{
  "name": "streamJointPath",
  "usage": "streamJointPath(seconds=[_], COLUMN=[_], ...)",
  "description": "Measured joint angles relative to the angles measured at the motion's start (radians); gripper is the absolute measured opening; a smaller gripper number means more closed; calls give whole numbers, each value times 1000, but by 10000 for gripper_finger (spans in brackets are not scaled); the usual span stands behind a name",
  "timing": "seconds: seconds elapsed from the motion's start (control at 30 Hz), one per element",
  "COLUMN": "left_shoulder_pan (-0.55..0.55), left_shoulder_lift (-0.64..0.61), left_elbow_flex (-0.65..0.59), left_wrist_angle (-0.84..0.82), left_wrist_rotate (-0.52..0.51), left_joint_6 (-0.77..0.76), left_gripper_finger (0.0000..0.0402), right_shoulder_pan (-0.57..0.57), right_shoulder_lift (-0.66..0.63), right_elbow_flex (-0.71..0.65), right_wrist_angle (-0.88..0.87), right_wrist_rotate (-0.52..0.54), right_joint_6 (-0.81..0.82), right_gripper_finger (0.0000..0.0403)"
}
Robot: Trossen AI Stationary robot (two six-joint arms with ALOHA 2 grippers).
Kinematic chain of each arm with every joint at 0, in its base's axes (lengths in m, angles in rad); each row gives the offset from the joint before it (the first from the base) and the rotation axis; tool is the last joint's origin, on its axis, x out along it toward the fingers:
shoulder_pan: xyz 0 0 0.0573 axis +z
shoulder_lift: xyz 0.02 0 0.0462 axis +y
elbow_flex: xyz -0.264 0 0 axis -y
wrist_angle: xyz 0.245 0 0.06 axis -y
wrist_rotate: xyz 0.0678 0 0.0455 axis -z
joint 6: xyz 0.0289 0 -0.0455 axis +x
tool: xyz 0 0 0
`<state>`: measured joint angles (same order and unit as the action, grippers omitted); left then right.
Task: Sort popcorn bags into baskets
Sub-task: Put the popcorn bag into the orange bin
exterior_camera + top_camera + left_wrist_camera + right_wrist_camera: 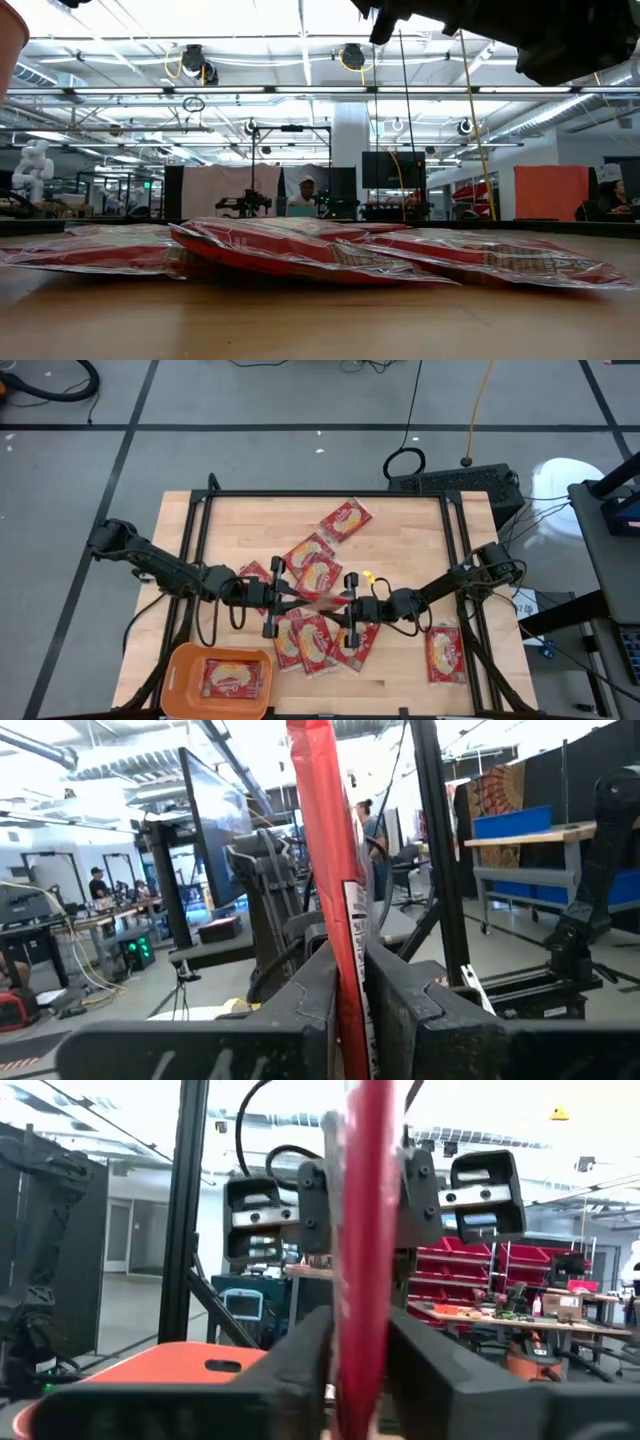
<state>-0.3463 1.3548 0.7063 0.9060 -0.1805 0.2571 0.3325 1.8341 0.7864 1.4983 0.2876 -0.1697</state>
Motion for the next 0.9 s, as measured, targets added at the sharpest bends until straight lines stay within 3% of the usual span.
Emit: streamJointPath(seconds=[0.17,0.27,0.4,0.63,0.9], left_shoulder_pan=[-28,-39,-58,-106,-88], left_shoulder_lift=[-15,-59,-153,-343,-421], left_elbow_flex=[0,0,0,0,21], left_wrist_angle=[-93,-230,-494,-851,-905], left_wrist_rotate=[-9,-45,-91,-215,-257], left_joint_6=[-9,-90,-203,-352,-370], left_gripper_finger=[46,51,91,175,219], right_shoulder_pan=[1,0,-5,-18,-19], right_shoulder_lift=[-4,-4,-17,-123,-315], right_elbow_flex=[0,0,-1,-1,64], right_wrist_angle=[-79,-113,-206,-690,-1221], right_wrist_rotate=[-1,0,31,75,50], right_joint_6=[39,78,167,395,554], right_gripper_finger=[18,22,50,30,27])
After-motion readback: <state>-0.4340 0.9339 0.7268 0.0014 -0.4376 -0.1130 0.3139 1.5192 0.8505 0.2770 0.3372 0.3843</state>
